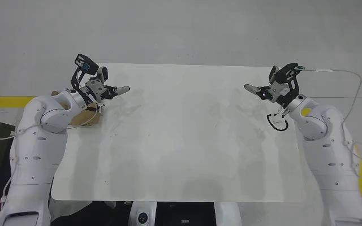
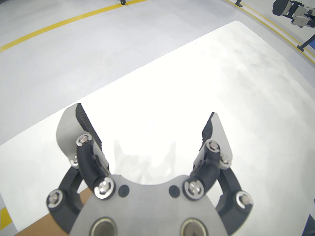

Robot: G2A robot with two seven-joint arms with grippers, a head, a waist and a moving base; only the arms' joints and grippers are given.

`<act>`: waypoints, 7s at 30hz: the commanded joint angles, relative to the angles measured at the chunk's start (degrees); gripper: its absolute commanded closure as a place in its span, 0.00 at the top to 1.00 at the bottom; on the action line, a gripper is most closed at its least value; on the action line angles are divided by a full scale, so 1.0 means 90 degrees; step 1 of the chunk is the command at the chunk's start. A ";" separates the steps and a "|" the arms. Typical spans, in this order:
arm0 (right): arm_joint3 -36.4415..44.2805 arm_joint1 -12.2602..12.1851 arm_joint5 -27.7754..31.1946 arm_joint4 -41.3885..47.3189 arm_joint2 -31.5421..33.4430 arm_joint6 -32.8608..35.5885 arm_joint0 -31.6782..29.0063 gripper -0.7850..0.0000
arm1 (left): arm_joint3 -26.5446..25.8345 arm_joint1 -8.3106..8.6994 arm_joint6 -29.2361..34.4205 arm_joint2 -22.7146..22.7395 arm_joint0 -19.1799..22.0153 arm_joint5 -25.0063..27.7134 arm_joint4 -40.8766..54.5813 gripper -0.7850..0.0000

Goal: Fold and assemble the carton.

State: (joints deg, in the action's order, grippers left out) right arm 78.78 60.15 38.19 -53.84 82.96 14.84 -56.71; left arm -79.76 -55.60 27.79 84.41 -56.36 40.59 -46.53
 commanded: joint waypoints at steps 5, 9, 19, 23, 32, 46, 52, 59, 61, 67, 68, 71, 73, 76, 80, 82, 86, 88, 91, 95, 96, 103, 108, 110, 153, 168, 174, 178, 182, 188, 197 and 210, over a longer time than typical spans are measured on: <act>0.0000 0.0000 0.0000 0.0000 0.0000 0.0000 0.0000 1.00 | 0.0000 0.0000 0.0000 0.0000 0.0000 0.0000 0.0000 1.00; 0.0000 0.0000 0.0000 0.0000 0.0000 0.0000 0.0000 1.00 | 0.0000 0.0000 0.0000 0.0000 0.0000 0.0000 0.0000 1.00; 0.0000 0.0000 0.0000 0.0000 0.0000 0.0000 0.0000 1.00 | 0.0118 -0.0012 0.0070 0.0087 -0.0142 -0.0542 0.0490 1.00; 0.0000 0.0000 0.0000 0.0000 0.0000 0.0000 0.0000 1.00 | 0.0311 -0.0011 0.0602 0.0350 -0.0091 -0.1486 0.1517 1.00; 0.0000 0.0000 0.0000 0.0000 0.0000 0.0000 0.0000 1.00 | 0.0844 0.0097 0.1755 0.1274 0.0043 -0.2298 0.3946 1.00; 0.0000 0.0000 0.0000 0.0000 0.0000 0.0000 0.0000 1.00 | 0.1570 0.0280 0.1620 0.2633 -0.0384 -0.2675 0.5544 1.00; 0.0000 0.0000 0.0000 0.0000 0.0000 0.0000 0.0000 1.00 | 0.2230 0.0375 0.0995 0.3087 -0.0579 -0.2604 0.5289 1.00; 0.0000 0.0000 0.0000 0.0000 0.0000 0.0000 0.0000 1.00 | 0.3022 0.0484 0.0602 0.3492 -0.0664 -0.2744 0.5219 1.00; 0.0000 0.0000 0.0000 0.0000 0.0000 0.0000 0.0000 1.00 | 0.3221 0.0501 0.0563 0.3537 -0.0678 -0.2760 0.5246 1.00; 0.0000 0.0000 0.0000 0.0000 0.0000 0.0000 0.0000 1.00 | 0.3751 0.0487 0.0778 0.3313 -0.0719 -0.2718 0.5240 1.00; 0.0000 0.0000 0.0000 0.0000 0.0000 0.0000 0.0000 1.00 | 0.3807 0.0477 0.0819 0.3249 -0.0709 -0.2689 0.5250 1.00; 0.0000 0.0000 0.0000 0.0000 0.0000 0.0000 0.0000 1.00 | 0.3969 0.0436 0.0970 0.3036 -0.0673 -0.2622 0.5297 1.00; 0.0000 0.0000 0.0000 0.0000 0.0000 0.0000 0.0000 1.00 | 0.4065 0.0403 0.0987 0.2914 -0.0620 -0.2591 0.5372 1.00; 0.0000 0.0000 0.0000 0.0000 0.0000 0.0000 0.0000 1.00 | 0.4127 0.0353 0.1108 0.2711 -0.0518 -0.2525 0.5485 1.00; 0.0000 0.0000 0.0000 0.0000 0.0000 0.0000 0.0000 1.00 | 0.4212 0.0303 0.1200 0.2497 -0.0362 -0.2489 0.5599 0.85; 0.0000 0.0000 0.0000 0.0000 0.0000 0.0000 0.0000 1.00 | 0.4270 0.0285 0.1251 0.2401 -0.0292 -0.2463 0.5630 0.59; 0.0000 0.0000 0.0000 0.0000 0.0000 0.0000 0.0000 1.00 | 0.4446 0.0263 0.1253 0.2281 -0.0170 -0.2442 0.5688 0.36; 0.0000 0.0000 0.0000 0.0000 0.0000 0.0000 0.0000 1.00 | 0.4519 0.0259 0.1279 0.2238 -0.0116 -0.2431 0.5710 0.21; 0.0000 0.0000 0.0000 0.0000 0.0000 0.0000 0.0000 1.00 | 0.4590 0.0261 0.1289 0.2188 -0.0058 -0.2393 0.5705 0.00; 0.0000 0.0000 0.0000 0.0000 0.0000 0.0000 0.0000 1.00 | 0.4610 0.0259 0.1318 0.2167 0.0017 -0.2367 0.5842 0.00; 0.0000 0.0000 0.0000 0.0000 0.0000 0.0000 0.0000 1.00 | 0.4608 0.0260 0.1342 0.2170 0.0030 -0.2369 0.5889 0.00; 0.0000 0.0000 0.0000 0.0000 0.0000 0.0000 0.0000 1.00 | 0.4475 0.0273 0.1452 0.2242 0.0148 -0.2409 0.6303 0.00; 0.0000 0.0000 0.0000 0.0000 0.0000 0.0000 0.0000 1.00 | 0.4122 0.0287 0.1598 0.2267 0.0234 -0.2355 0.6539 0.00; 0.0000 0.0000 0.0000 0.0000 0.0000 0.0000 0.0000 1.00 | 0.3936 0.0288 0.1686 0.2259 0.0267 -0.2321 0.6643 0.00; 0.0000 0.0000 0.0000 0.0000 0.0000 0.0000 0.0000 1.00 | 0.0878 -0.0253 0.4248 -0.1522 0.1089 -0.1412 0.7524 0.00; -0.0214 0.0051 0.0203 0.1170 -0.0241 0.0443 -0.0034 1.00 | 0.0906 -0.0351 0.4616 -0.2091 0.1224 -0.1234 0.7507 0.00; -0.0678 0.0189 0.0468 0.3223 -0.0910 0.1342 0.0191 1.00 | 0.0838 -0.0368 0.4695 -0.2186 0.1278 -0.1089 0.7499 0.00; -0.0940 0.0302 0.0673 0.4572 -0.1415 0.1845 0.0349 1.00 | 0.0783 -0.0394 0.4766 -0.2295 0.1310 -0.0990 0.7607 0.00; -0.1169 0.0409 0.0827 0.5687 -0.1934 0.2518 0.0546 1.00 | 0.0773 -0.0429 0.4736 -0.2417 0.1356 -0.0965 0.7656 0.00; -0.1381 0.0552 0.1015 0.6767 -0.2589 0.3423 0.0864 1.00 | 0.0804 -0.0496 0.4652 -0.2615 0.1450 -0.1008 0.7768 0.00; -0.1548 0.0769 0.1368 0.7705 -0.3374 0.4259 0.1254 1.00 | 0.0758 -0.0530 0.4558 -0.2708 0.1381 -0.1177 0.7908 0.00; -0.1592 0.0822 0.1537 0.7897 -0.4079 0.4159 0.1581 0.17 | 0.0729 -0.0527 0.4650 -0.2693 0.1402 -0.1341 0.7851 0.00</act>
State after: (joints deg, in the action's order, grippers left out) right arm 64.50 67.62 51.97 17.02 46.59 52.32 -42.60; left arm -73.28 -60.32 69.56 60.20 -43.78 28.61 23.99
